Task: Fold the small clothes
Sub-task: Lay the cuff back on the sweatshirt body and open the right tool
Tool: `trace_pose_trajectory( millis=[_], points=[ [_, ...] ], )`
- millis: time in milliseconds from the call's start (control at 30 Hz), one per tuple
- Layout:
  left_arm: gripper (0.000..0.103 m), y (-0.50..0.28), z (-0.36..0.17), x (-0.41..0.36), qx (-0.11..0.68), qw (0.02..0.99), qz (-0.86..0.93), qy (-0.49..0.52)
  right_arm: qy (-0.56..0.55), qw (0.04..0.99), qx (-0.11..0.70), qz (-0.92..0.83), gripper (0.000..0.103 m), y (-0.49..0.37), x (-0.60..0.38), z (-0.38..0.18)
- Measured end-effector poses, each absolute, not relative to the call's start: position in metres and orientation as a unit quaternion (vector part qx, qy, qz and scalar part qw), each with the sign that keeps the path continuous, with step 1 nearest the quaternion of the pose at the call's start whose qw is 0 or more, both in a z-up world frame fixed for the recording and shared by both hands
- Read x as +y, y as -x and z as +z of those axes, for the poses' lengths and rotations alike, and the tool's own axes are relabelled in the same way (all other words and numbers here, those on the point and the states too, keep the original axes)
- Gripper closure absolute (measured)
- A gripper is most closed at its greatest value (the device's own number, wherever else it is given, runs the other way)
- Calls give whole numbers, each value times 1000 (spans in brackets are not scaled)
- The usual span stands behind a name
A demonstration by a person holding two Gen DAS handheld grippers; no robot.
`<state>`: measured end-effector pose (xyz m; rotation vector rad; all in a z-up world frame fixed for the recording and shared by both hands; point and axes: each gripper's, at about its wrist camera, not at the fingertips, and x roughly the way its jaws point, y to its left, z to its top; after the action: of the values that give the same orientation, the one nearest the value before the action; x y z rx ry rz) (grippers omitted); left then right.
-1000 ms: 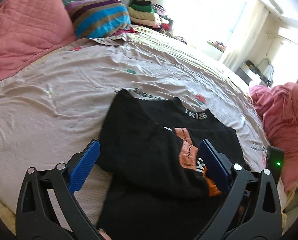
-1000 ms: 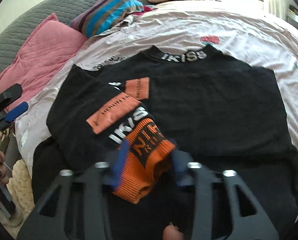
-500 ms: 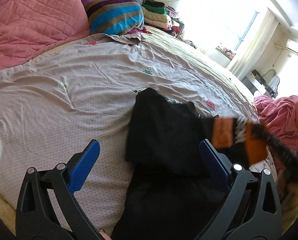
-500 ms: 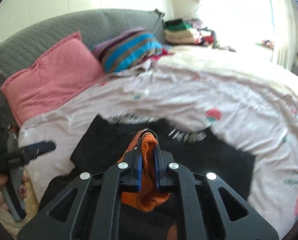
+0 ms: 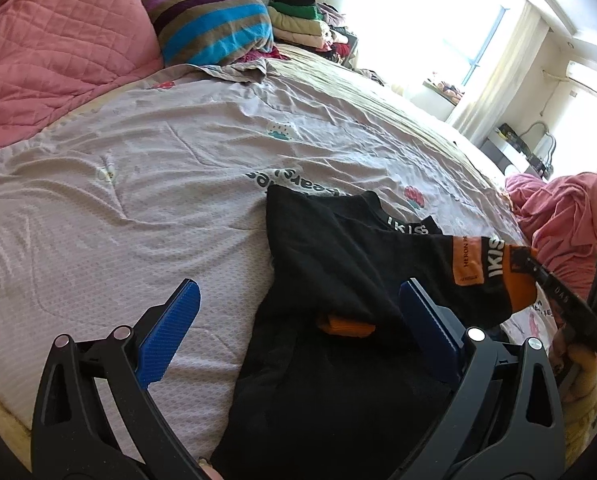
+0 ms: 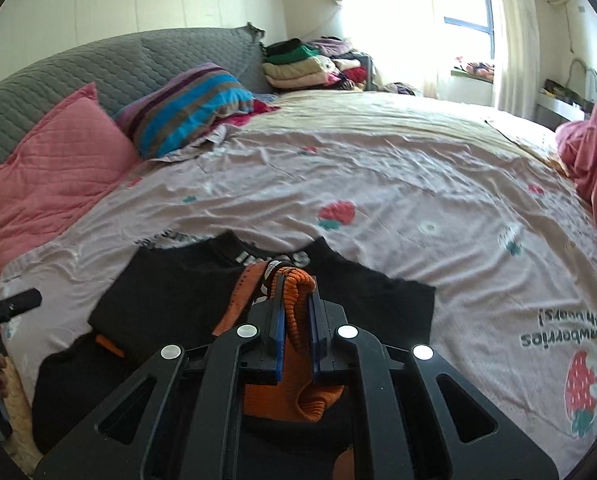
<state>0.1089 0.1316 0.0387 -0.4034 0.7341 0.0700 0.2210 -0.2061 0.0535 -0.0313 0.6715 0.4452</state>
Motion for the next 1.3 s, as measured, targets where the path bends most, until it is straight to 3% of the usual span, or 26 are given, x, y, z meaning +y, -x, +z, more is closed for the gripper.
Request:
trace_pose_trajectory(
  millis=[600,1200,1300],
  points=[
    [10,-139,26,98,388,904,-2,178,19,915,353,196,94,-228,-212,26],
    [10,-157,17,83,404,901,-12,156,15,911,361,200,84,-221,-216,27],
    [19,-167,14,75,413,899,-16,145,28,904,367,218,83,-215,-206,23]
  ],
)
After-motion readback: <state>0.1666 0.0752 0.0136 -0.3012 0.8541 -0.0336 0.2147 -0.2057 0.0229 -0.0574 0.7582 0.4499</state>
